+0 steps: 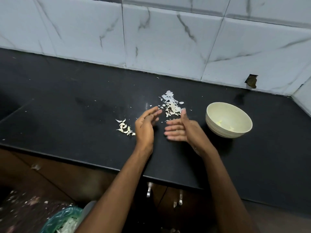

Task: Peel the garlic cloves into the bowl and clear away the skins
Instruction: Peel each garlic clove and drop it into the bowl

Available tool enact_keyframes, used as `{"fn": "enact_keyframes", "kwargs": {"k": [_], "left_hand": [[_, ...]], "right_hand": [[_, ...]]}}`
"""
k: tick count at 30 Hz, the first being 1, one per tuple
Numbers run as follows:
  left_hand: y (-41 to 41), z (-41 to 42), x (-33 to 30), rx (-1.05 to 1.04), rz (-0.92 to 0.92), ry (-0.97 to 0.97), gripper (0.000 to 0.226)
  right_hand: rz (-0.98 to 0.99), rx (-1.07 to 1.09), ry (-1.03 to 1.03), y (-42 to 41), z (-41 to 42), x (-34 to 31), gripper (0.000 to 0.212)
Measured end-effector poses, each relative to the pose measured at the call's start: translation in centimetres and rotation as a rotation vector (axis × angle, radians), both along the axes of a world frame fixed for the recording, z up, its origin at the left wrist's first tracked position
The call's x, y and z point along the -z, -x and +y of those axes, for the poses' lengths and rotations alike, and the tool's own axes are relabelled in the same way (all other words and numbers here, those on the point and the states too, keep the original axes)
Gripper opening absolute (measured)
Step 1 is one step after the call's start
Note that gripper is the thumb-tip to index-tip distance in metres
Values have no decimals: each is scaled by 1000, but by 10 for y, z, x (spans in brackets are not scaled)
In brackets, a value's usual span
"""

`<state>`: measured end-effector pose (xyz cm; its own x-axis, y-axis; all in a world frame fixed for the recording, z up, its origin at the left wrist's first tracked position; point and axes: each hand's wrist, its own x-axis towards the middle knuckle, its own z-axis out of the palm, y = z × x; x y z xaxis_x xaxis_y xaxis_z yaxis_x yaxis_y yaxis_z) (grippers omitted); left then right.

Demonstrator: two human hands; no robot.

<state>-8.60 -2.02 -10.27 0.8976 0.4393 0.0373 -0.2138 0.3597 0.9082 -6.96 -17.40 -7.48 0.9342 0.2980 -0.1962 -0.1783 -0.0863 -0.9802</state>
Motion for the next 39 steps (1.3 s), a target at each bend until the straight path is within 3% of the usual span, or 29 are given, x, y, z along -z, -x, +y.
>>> {"fn": "enact_keyframes", "kwargs": {"k": [3,6,9,13,16,20,22,27,30,33,39], "left_hand": [[1,8,-5,-52,-56,249,40],[5,10,-5,-75,-97,368,43],[8,16,-8,-92,-129,463,57],[15,31,-13,-155,-159,478,63],[28,44,-10,-247,-171,409,53],[38,67,-2,-411,-132,108,25],[39,79,3,-438,-91,11,20],[38,84,8,-445,4,-119,18],[40,81,4,-459,19,-175,16],[40,83,6,-476,36,-210,23],[40,81,9,-492,98,-270,33]], "right_hand": [[-97,124,-44,-41,12,-2,69],[-246,230,-6,-59,23,-6,57],[-220,247,-206,-55,22,-6,58],[-379,163,-36,-47,21,10,19],[-556,147,279,-41,27,25,36],[-733,211,479,-39,31,27,23],[-736,208,473,-38,34,26,31],[-716,79,316,-8,64,26,13],[-745,-10,433,-1,82,31,16],[-758,-63,521,-2,88,29,7],[-687,68,428,-8,68,26,12]]}}
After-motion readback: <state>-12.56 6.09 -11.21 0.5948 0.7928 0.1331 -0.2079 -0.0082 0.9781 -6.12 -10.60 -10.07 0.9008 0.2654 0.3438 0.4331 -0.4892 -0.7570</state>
